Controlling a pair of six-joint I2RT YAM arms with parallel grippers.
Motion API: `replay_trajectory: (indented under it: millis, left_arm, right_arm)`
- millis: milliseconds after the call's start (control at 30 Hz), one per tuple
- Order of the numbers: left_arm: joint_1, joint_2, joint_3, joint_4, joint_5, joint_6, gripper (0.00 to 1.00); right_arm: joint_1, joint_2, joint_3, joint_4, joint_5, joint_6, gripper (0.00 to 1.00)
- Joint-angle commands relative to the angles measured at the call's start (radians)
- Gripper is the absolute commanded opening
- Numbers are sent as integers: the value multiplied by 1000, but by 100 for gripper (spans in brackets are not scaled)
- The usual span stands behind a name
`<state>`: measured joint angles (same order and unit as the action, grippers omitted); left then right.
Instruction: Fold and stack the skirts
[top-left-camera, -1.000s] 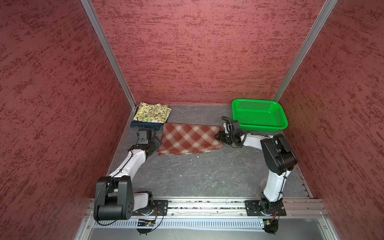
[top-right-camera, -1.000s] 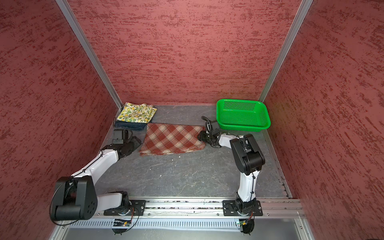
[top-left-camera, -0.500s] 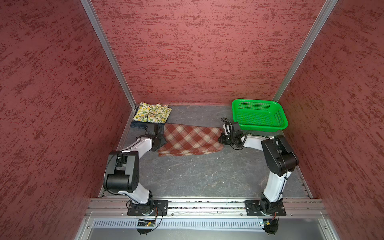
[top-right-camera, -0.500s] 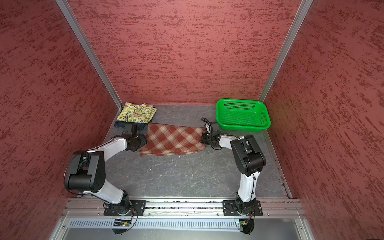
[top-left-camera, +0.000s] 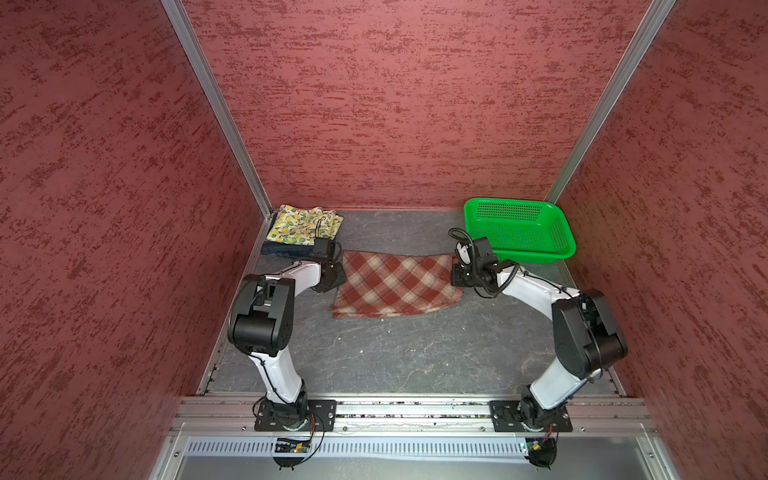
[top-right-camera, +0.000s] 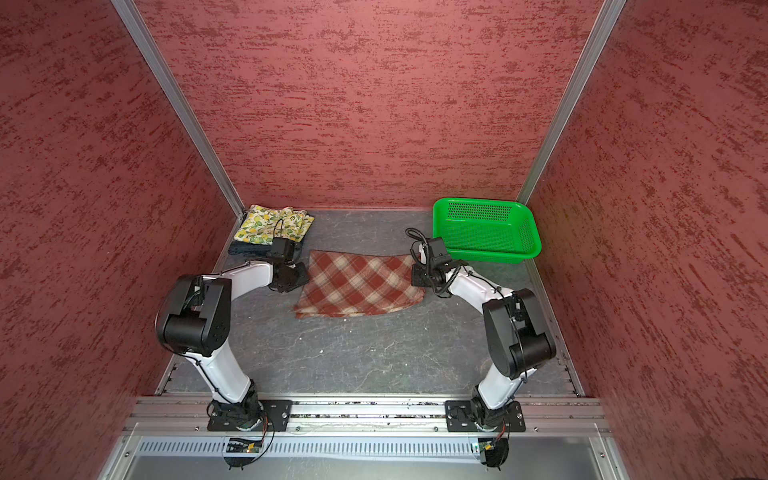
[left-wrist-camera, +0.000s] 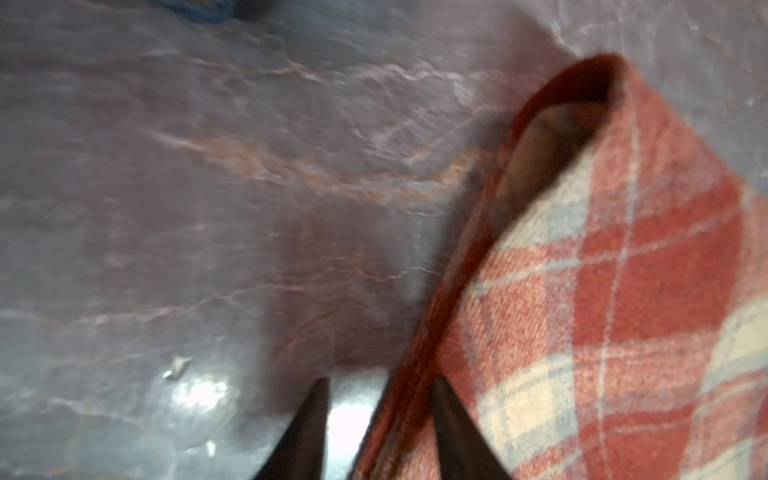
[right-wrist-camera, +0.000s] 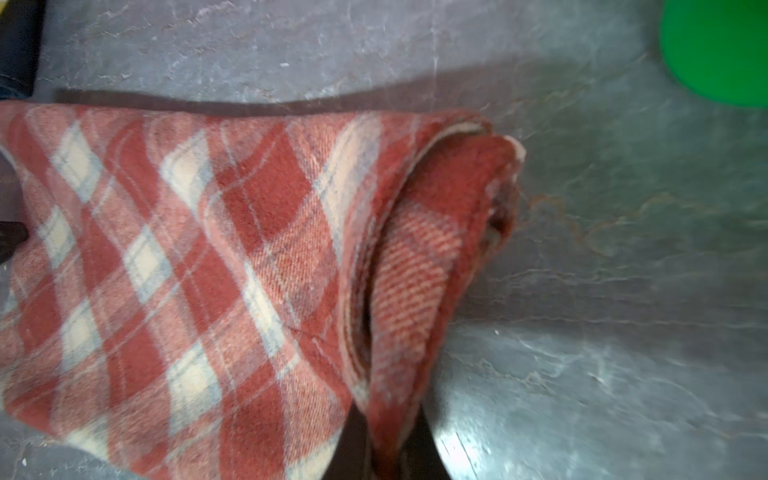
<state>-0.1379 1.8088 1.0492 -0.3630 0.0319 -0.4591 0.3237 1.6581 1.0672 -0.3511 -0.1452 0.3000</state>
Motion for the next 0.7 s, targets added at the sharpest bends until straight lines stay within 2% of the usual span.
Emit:
replay_trajectory:
  millis: [0,167,267,467,667]
  left_arm:
    - [-37,26,-17,-56,34,23,30]
    - [-98,39,-45,-52,69,18,14]
    - [-128,41,-72,-31,80,1,8]
    - [-181,23,-129,40,112,-60,0]
    - [-251,17,-172,106,127,-115,0]
  right_arm:
    - [-5,-60,83,-73,37,-34,0]
    - [-4,-83,153,-130,29,-19,0]
    - [-5,-89,194,-168,45,-13,0]
    - [21,-87,299,-258,108,-14,0]
    - [111,-35,412,-317,161,14,0]
